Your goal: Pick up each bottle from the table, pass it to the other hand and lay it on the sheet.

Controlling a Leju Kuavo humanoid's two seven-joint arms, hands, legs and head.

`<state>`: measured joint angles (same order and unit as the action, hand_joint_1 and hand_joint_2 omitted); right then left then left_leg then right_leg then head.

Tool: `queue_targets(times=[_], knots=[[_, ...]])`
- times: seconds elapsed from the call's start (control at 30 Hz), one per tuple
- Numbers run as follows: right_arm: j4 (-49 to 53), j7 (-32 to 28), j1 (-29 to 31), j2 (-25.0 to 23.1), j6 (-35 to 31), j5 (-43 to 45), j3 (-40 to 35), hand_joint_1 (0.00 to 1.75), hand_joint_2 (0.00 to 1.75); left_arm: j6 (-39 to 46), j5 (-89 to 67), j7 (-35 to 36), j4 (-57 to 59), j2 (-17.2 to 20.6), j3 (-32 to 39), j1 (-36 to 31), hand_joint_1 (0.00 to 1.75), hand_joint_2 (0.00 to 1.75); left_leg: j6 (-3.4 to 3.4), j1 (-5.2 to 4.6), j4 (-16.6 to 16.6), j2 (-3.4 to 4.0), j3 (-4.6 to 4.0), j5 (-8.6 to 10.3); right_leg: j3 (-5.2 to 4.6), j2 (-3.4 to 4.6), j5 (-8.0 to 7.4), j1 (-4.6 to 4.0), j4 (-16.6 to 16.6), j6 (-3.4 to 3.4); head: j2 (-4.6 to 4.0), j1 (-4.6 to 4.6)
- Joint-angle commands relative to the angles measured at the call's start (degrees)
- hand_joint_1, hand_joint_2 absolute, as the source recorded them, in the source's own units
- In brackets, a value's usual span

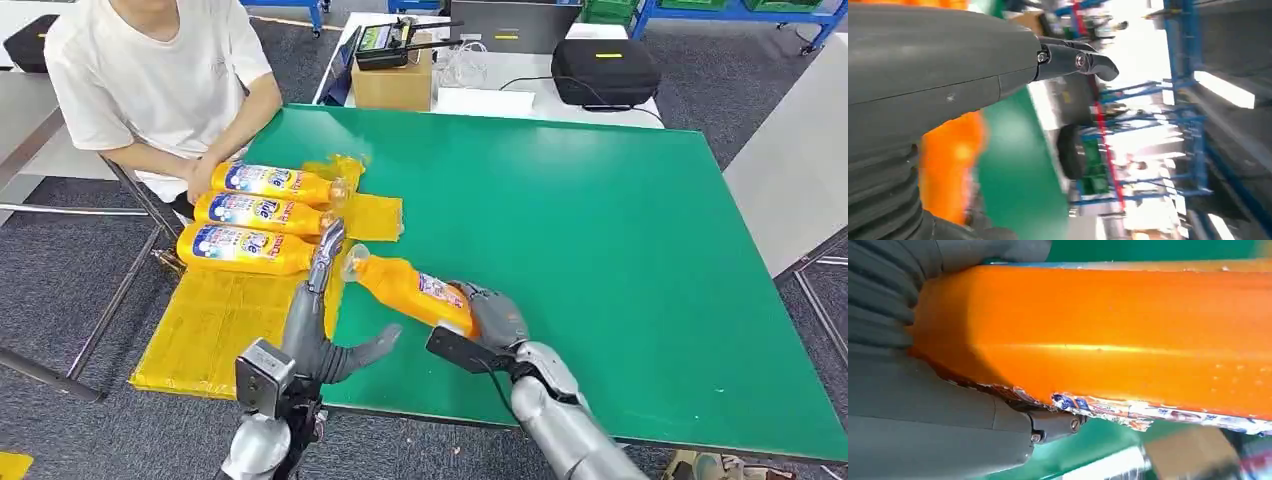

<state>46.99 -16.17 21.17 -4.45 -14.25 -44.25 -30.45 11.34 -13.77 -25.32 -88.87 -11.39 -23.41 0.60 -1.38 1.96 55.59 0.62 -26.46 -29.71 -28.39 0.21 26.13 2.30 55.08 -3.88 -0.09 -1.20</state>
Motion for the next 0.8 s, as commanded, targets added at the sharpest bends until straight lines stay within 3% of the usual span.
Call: queue_targets(times=[0.03, 0.2, 0.57, 0.67, 0.73, 0.8], knots=[[26.45, -7.81, -12.72, -3.72, 0.61, 15.3, 12.19, 1.75, 1.75, -8.73, 4.39, 1.17, 5.48, 1.09, -4.31, -0.17, 0.0, 1.75, 0.18, -0.03, -0.05, -0.16, -0.22, -0.02, -0.17, -0.15, 0.05, -0.03, -0.08, 0.22, 0.0, 0.02], [29.34, -12.9, -14.48, -7.13, 2.52, 26.2, 15.14, 1.75, 1.75, -23.64, 15.99, 6.8, 9.27, 3.58, -8.73, 0.25, 0.0, 1.75, 0.15, -0.07, -0.14, -0.09, -0.36, -0.01, -0.36, -0.1, 0.03, 0.01, -0.14, 0.24, 0.0, 0.0], [29.58, -14.03, -14.81, -8.31, 2.24, 28.1, 14.24, 1.75, 1.75, -26.48, 21.17, 8.63, 10.55, 3.27, -7.58, -0.54, 0.0, 1.75, 0.18, -0.04, -0.1, -0.04, -0.53, 0.02, -0.54, -0.09, -0.02, -0.02, -0.16, 0.22, 0.0, 0.0], [26.77, -14.22, -13.47, -7.09, 5.99, 27.12, 10.38, 1.75, 1.75, -29.99, 22.08, 7.22, 9.67, 4.09, -8.17, -1.17, 0.0, 1.75, 0.17, -0.05, -0.1, 0.0, -0.51, 0.0, -0.53, -0.05, -0.01, -0.01, -0.15, 0.21, 0.0, 0.02], [24.58, -17.4, -12.63, -6.78, 6.67, 24.29, 7.01, 1.75, 1.75, -34.58, 27.76, 11.0, 11.56, 3.76, -7.6, -2.24, 0.0, 1.75, 0.14, -0.05, -0.1, 0.05, -0.5, 0.0, -0.53, -0.01, 0.0, 0.0, -0.13, 0.2, 0.0, 0.0], [22.9, -18.64, -12.21, -6.84, 8.28, 23.03, 4.08, 1.75, 1.75, -33.07, 27.05, 9.25, 12.35, 3.35, -7.04, -3.09, 0.0, 1.75, 0.11, -0.04, -0.12, 0.08, -0.49, 0.0, -0.53, 0.03, -0.02, 0.0, -0.14, 0.2, 0.0, 0.02]])
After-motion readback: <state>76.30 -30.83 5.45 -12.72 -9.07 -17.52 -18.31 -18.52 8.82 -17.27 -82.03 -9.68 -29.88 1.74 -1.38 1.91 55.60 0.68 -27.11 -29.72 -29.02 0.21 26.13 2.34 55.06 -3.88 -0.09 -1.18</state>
